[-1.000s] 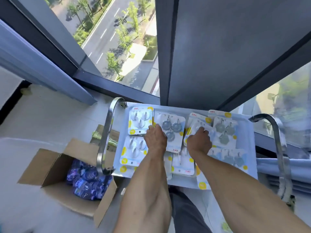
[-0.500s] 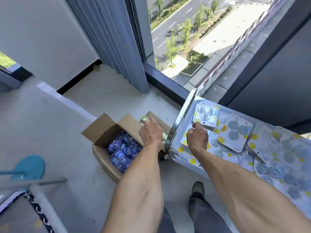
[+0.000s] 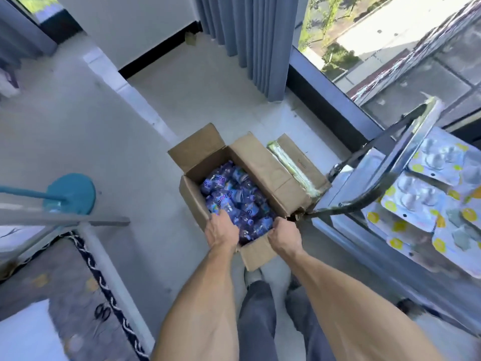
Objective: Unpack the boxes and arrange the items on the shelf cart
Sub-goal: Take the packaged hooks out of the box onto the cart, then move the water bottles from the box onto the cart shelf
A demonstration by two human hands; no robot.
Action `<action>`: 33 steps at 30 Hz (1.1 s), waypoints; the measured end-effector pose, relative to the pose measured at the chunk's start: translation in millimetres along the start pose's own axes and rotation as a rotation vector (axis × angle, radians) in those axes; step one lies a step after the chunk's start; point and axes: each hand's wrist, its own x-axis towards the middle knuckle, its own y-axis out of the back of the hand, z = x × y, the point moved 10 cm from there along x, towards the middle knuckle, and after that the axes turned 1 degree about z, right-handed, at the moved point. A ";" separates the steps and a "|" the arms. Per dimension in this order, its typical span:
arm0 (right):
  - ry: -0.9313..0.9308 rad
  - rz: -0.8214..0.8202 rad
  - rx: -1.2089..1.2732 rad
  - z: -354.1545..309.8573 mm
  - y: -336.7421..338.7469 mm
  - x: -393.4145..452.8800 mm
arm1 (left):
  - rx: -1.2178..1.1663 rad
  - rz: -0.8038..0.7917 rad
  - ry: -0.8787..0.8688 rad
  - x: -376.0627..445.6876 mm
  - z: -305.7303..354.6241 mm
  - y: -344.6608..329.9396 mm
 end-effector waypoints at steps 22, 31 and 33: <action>0.118 0.016 -0.105 32.2 -246.2 336.5 | 0.218 -0.072 -0.063 298.0 -16.6 -330.5; 0.182 0.008 0.037 15.3 -272.7 369.7 | 0.685 -0.138 -0.376 359.6 0.2 -360.1; 0.176 0.050 0.097 14.8 -273.7 372.5 | 0.722 -0.142 -0.357 365.8 3.7 -365.2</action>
